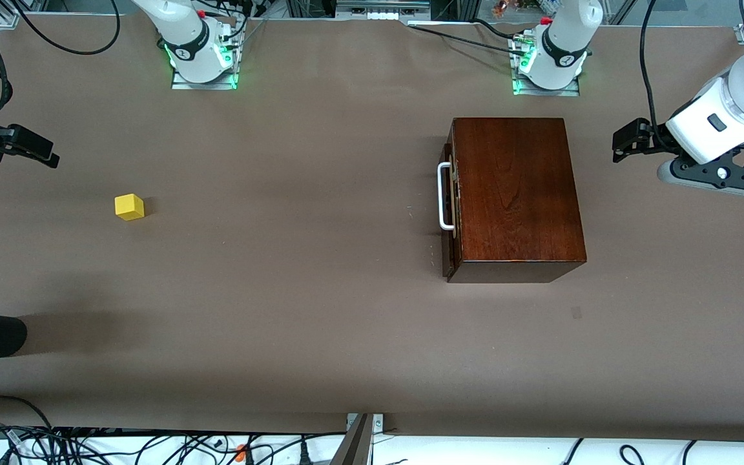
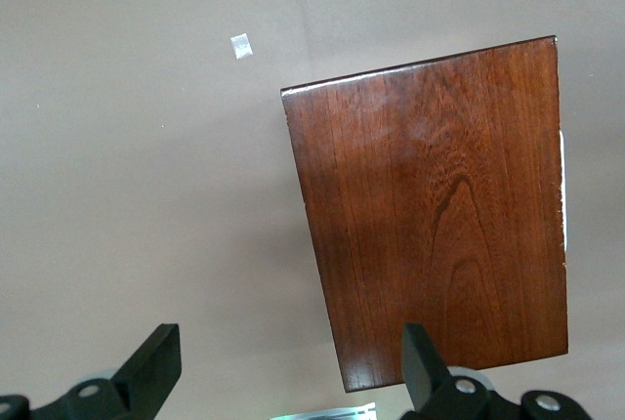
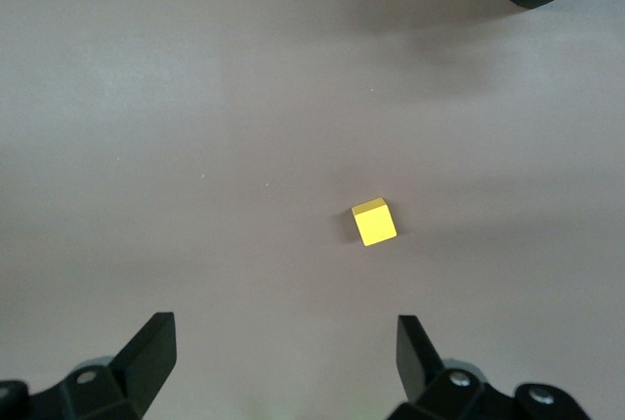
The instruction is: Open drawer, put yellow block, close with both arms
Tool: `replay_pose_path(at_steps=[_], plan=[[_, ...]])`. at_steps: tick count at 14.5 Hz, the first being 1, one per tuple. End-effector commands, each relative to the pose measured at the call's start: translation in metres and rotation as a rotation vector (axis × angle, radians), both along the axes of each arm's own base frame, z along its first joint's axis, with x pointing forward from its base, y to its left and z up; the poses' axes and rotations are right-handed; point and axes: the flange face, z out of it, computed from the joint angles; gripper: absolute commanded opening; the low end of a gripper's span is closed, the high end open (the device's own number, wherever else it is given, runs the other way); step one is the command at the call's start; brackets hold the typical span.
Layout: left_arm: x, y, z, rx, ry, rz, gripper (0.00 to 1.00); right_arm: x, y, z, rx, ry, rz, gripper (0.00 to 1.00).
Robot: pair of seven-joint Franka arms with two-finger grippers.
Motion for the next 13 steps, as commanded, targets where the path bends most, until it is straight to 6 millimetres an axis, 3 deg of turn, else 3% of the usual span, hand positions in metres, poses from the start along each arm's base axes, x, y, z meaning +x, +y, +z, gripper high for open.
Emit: replay_pose_path(at_steps=[1,5,7,11,13], plan=[[0.001,-0.006,0.007,-0.022,0.000,0.000,1.00,0.000,-0.001,0.002,-0.002,-0.007,0.002,1.00],[-0.001,-0.022,0.007,-0.032,0.000,-0.033,1.00,0.000,0.000,0.003,-0.002,-0.009,0.004,1.00],[0.001,-0.051,-0.010,-0.061,0.033,-0.089,1.00,0.000,0.000,0.002,-0.001,-0.007,0.005,1.00],[0.013,-0.151,-0.083,-0.056,0.080,-0.183,1.00,0.000,0.000,0.002,-0.001,-0.007,0.005,1.00],[0.014,-0.196,-0.110,-0.050,0.064,-0.076,1.00,0.000,0.000,0.002,-0.002,-0.007,0.004,1.00]])
